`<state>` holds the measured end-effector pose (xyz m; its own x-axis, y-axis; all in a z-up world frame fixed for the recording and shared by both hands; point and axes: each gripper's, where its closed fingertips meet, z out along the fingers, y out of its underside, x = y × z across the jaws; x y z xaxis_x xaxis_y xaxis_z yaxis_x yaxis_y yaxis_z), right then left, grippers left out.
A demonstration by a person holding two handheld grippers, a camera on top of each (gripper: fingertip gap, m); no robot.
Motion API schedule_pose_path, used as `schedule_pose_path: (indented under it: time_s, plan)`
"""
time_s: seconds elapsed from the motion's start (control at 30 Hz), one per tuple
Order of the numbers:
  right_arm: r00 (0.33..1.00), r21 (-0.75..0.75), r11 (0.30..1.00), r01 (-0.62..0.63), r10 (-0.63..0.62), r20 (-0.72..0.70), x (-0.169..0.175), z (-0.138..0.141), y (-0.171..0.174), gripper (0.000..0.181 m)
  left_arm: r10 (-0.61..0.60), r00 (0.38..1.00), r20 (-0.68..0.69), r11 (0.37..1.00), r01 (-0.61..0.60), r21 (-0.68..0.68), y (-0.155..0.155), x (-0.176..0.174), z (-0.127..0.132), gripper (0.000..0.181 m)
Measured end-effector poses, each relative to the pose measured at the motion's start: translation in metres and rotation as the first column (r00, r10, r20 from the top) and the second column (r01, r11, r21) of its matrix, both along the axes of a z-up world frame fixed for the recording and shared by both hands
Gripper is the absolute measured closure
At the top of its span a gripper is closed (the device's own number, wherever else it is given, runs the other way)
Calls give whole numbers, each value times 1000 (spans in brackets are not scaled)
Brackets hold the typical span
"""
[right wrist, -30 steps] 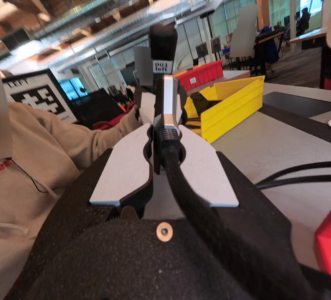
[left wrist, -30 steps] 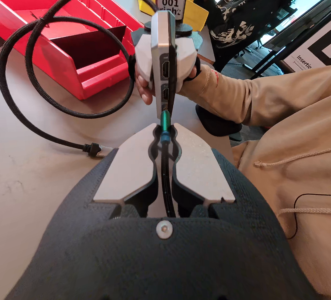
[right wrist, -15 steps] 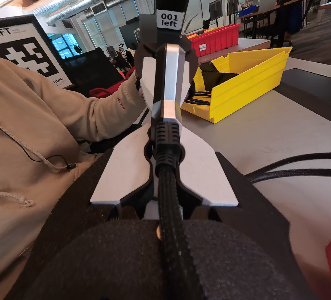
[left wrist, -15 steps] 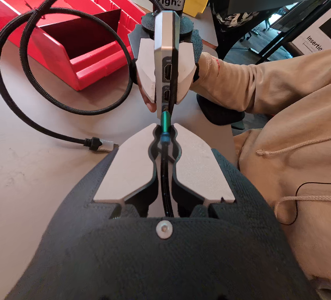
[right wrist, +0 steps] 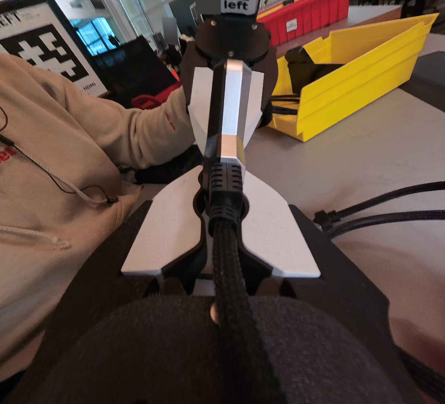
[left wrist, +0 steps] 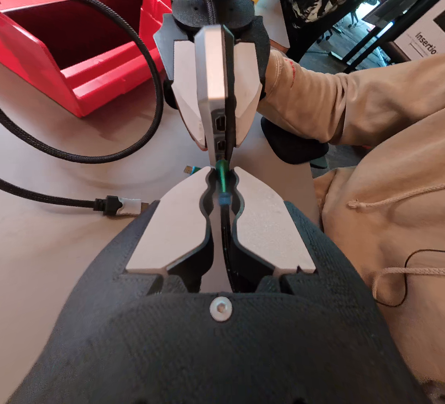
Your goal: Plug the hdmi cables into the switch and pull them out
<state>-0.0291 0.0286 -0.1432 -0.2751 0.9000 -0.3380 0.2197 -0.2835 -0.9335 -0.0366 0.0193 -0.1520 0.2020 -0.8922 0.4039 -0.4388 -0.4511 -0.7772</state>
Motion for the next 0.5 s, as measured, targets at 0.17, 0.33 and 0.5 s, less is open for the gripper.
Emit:
schedule_pose_path:
  time_s: [0.17,0.33,0.5]
  plan:
    - [995,60,998,-28,22,97,3,-12,-5,160,-15,1000,0,1000,15,-10,-2,10,-8,174]
    - [1000,60,998,-5,4,7,-1,1,-2,159,9,1000,14,999,-10,46,2,3,8,172]
    - [997,55,997,61,-58,-48,-3,9,9,159,56,998,-37,984,-49,172,4,-14,18,157]
